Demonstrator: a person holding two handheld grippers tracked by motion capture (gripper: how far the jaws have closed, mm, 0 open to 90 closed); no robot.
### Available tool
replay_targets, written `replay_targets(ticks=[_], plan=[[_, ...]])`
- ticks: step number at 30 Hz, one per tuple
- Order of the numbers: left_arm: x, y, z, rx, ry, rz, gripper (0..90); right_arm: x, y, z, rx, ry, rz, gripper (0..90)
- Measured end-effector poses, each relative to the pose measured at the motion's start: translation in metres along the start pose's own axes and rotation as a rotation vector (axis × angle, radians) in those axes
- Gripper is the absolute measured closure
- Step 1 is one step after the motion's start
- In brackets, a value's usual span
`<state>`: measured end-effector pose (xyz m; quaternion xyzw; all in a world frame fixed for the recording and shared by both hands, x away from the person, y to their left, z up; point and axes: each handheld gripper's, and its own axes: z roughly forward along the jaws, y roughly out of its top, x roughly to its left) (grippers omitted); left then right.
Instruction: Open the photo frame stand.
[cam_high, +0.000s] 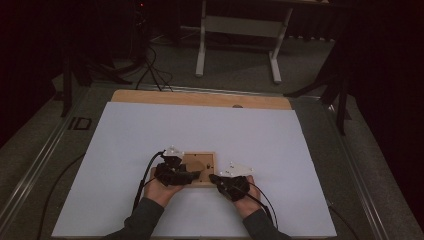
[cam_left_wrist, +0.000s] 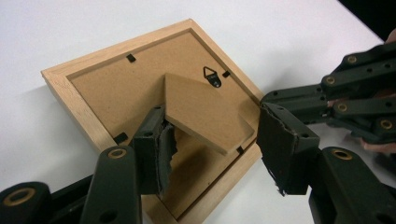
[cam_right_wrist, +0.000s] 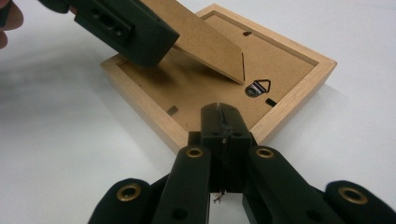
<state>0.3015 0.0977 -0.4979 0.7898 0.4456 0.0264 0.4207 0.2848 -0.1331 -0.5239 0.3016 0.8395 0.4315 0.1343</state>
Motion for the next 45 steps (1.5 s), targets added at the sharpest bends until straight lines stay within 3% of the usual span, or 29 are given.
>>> replay_targets(ticks=[11, 17, 39, 45], plan=[[0.005, 0.001, 0.005, 0.0, -0.026, -0.032, 46.4, 0.0, 0.0, 0.0, 0.001, 0.0, -0.002, 89.5], [0.008, 0.002, 0.006, 0.002, -0.014, -0.037, 47.8, 0.0, 0.0, 0.0, 0.001, 0.0, -0.002, 89.5], [0.005, -0.001, 0.013, 0.043, 0.011, -0.016, 51.3, 0.0, 0.0, 0.0, 0.003, 0.002, -0.005, 89.4], [0.002, -0.002, 0.013, 0.034, 0.043, 0.011, 51.8, 0.0, 0.001, -0.001, 0.001, 0.001, -0.004, 86.1]])
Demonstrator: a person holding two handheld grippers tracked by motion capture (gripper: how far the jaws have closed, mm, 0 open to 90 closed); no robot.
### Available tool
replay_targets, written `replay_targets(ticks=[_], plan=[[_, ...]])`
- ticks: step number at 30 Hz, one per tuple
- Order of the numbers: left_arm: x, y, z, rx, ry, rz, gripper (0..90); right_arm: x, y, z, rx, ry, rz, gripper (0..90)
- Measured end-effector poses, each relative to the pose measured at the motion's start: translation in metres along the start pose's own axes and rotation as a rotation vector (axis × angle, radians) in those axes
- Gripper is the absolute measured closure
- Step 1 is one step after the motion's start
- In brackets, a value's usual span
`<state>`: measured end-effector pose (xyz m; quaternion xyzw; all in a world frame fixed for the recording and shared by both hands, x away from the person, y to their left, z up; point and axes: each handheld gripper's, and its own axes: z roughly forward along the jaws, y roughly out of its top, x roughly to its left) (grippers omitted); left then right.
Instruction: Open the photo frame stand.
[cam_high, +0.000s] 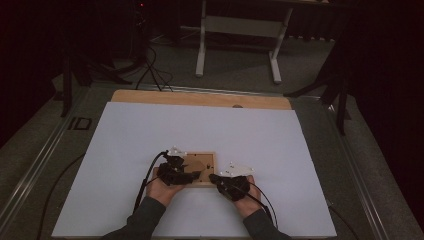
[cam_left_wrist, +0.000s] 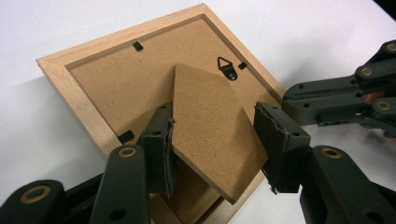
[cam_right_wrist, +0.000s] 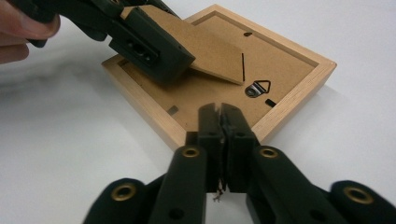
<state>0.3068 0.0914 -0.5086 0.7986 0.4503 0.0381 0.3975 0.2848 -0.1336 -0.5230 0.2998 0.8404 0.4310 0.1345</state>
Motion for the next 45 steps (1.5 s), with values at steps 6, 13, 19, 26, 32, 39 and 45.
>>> replay_targets(ticks=[6, 13, 19, 26, 32, 39, 45], plan=[[-0.002, -0.002, 0.0, -0.014, 0.021, 0.022, 51.9, -0.006, 0.001, -0.006, -0.007, -0.027, 0.018, 82.0], [-0.013, -0.004, -0.003, -0.04, 0.068, 0.088, 52.1, -0.02, 0.004, -0.019, -0.038, -0.028, 0.065, 74.2], [-0.022, -0.007, -0.006, -0.067, 0.108, 0.16, 52.1, -0.028, 0.01, -0.026, -0.057, -0.03, 0.08, 68.5], [-0.034, -0.013, -0.01, -0.11, 0.162, 0.265, 52.0, -0.036, 0.016, -0.025, -0.055, -0.01, 0.098, 63.2], [-0.042, -0.019, -0.013, -0.13, 0.2, 0.341, 52.0, -0.045, 0.017, -0.025, -0.075, 0.026, 0.151, 59.1], [-0.047, -0.025, -0.014, -0.156, 0.218, 0.407, 52.0, -0.047, 0.017, -0.02, -0.07, 0.046, 0.174, 52.1], [-0.048, -0.027, -0.015, -0.17, 0.212, 0.439, 52.0, -0.051, 0.017, -0.013, -0.064, 0.074, 0.215, 44.1]])
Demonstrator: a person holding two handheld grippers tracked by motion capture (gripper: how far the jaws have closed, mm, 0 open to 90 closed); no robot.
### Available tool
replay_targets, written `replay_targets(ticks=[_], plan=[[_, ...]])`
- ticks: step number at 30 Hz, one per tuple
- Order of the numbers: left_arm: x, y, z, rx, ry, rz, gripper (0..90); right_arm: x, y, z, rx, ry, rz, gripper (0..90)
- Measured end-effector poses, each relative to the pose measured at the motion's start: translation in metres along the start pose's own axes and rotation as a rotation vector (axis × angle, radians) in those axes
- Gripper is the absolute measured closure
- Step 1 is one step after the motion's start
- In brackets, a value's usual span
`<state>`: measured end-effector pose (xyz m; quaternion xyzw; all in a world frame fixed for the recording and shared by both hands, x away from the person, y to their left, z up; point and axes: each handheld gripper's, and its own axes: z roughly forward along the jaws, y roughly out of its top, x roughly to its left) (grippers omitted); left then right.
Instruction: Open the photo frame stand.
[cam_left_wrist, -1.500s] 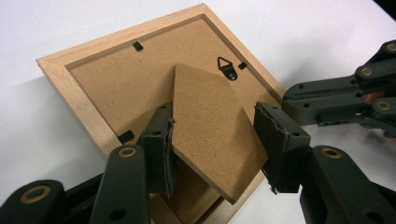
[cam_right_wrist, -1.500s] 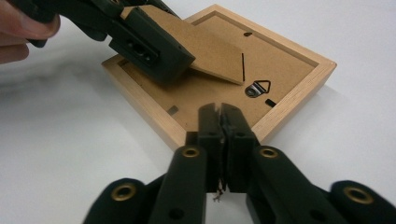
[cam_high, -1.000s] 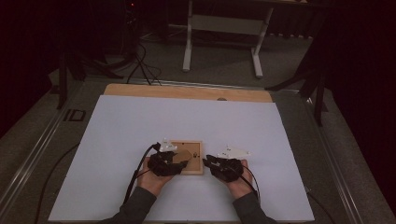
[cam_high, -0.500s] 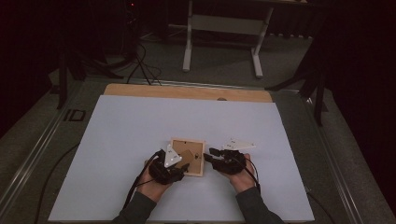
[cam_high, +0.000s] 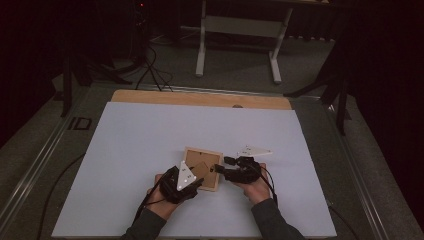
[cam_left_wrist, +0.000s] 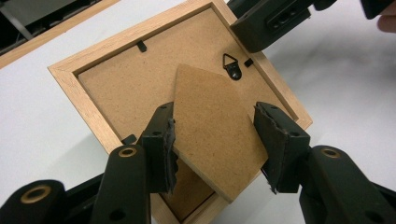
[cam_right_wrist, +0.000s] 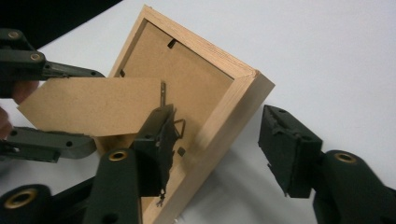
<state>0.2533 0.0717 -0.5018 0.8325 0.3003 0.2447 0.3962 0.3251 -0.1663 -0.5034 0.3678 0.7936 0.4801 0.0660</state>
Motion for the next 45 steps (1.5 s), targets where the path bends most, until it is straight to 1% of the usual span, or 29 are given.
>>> replay_targets(ticks=[3, 7, 11, 15, 17, 19, 23, 25, 28, 31, 34, 36, 38, 40, 41, 43, 45], plan=[[0.0, 0.0, 0.0, -0.004, -0.001, 0.013, 52.0, -0.003, 0.0, 0.001, -0.003, 0.033, 0.024, 43.5], [0.0, -0.001, 0.0, -0.008, 0.001, 0.016, 51.9, -0.009, 0.001, 0.003, -0.008, 0.077, 0.063, 43.4], [0.001, -0.002, 0.001, -0.014, -0.007, 0.008, 51.9, -0.015, 0.001, 0.005, -0.002, 0.11, 0.087, 42.8], [0.004, -0.002, 0.001, -0.019, -0.021, -0.006, 51.8, -0.021, 0.002, 0.011, 0.013, 0.128, 0.097, 42.7], [0.003, -0.002, 0.001, -0.023, -0.023, 0.009, 51.8, -0.024, 0.002, 0.013, 0.018, 0.148, 0.111, 44.0], [0.003, -0.002, 0.001, -0.029, -0.026, 0.016, 51.8, -0.025, 0.002, 0.016, 0.02, 0.167, 0.125, 44.1], [0.006, -0.003, 0.001, -0.019, -0.039, 0.002, 51.8, -0.024, 0.001, 0.019, 0.022, 0.171, 0.121, 45.6], [0.009, -0.004, 0.001, -0.017, -0.059, -0.014, 51.8, -0.022, 0.001, 0.018, 0.023, 0.161, 0.108, 46.1], [0.01, -0.004, 0.0, -0.015, -0.069, -0.017, 51.6, -0.021, 0.001, 0.017, 0.023, 0.155, 0.1, 46.3], [0.012, -0.004, 0.001, -0.014, -0.093, -0.038, 51.4, -0.019, 0.001, 0.017, 0.018, 0.148, 0.088, 46.7], [0.016, -0.004, 0.002, -0.009, -0.132, -0.078, 51.2, -0.018, 0.001, 0.016, 0.012, 0.143, 0.068, 47.7], [0.017, -0.004, 0.002, -0.011, -0.155, -0.105, 51.4, -0.016, 0.002, 0.014, 0.006, 0.144, 0.067, 49.2], [0.02, -0.004, 0.002, -0.018, -0.177, -0.132, 51.5, -0.015, 0.002, 0.013, -0.001, 0.143, 0.051, 49.6], [0.02, -0.004, 0.002, -0.018, -0.177, -0.132, 51.6, -0.014, 0.002, 0.013, -0.004, 0.14, 0.045, 49.6], [0.025, -0.005, 0.001, -0.022, -0.207, -0.176, 53.1, -0.013, 0.002, 0.014, -0.01, 0.145, 0.04, 50.6], [0.028, -0.005, 0.0, -0.018, -0.223, -0.197, 56.8, -0.012, 0.002, 0.014, -0.013, 0.146, 0.035, 50.9], [0.031, -0.006, 0.0, -0.014, -0.244, -0.217, 58.4, -0.011, 0.002, 0.014, -0.014, 0.148, 0.028, 51.0]])
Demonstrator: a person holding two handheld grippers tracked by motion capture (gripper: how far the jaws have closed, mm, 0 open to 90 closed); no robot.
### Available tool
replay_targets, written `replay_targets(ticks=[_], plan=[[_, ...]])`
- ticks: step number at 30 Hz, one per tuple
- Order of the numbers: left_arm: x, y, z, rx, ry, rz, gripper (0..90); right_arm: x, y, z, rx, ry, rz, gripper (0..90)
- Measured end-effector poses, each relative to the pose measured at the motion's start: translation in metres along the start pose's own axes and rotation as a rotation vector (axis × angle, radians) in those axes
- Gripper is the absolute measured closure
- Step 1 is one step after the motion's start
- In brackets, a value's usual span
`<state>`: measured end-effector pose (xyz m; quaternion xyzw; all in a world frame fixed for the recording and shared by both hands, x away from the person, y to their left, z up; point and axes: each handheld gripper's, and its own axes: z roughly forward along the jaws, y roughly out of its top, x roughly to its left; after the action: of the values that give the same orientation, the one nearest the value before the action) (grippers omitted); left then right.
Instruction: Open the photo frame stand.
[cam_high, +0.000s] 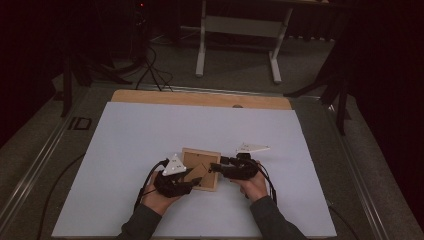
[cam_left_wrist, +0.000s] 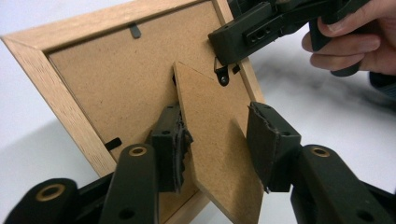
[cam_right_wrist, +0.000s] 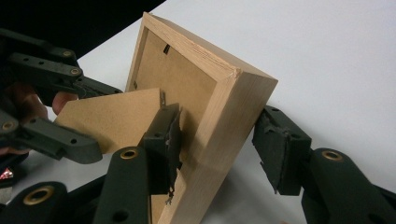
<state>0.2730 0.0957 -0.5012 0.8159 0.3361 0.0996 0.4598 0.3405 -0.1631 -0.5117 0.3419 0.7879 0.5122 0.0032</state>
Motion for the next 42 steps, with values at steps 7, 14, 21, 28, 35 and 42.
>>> replay_targets(ticks=[7, 14, 21, 28, 35, 42], plan=[[0.001, 0.0, 0.001, 0.038, -0.019, 0.003, 61.9, 0.006, 0.001, -0.002, -0.01, -0.013, -0.061, 51.6], [0.001, 0.0, 0.001, 0.04, -0.018, 0.013, 62.4, 0.005, 0.001, 0.0, -0.017, 0.014, -0.047, 51.1], [0.001, 0.0, 0.001, 0.046, -0.018, 0.025, 62.8, 0.005, 0.0, 0.003, -0.023, 0.028, -0.047, 50.2], [0.001, 0.0, 0.002, 0.056, -0.006, 0.038, 66.3, 0.011, 0.004, -0.003, -0.062, 0.019, -0.077, 56.9], [0.004, 0.0, 0.003, 0.052, 0.02, 0.029, 66.6, 0.02, 0.006, -0.005, -0.078, -0.037, -0.144, 58.0], [0.009, 0.0, 0.003, 0.049, 0.037, 0.017, 66.4, 0.03, 0.008, -0.006, -0.092, -0.088, -0.214, 59.6]])
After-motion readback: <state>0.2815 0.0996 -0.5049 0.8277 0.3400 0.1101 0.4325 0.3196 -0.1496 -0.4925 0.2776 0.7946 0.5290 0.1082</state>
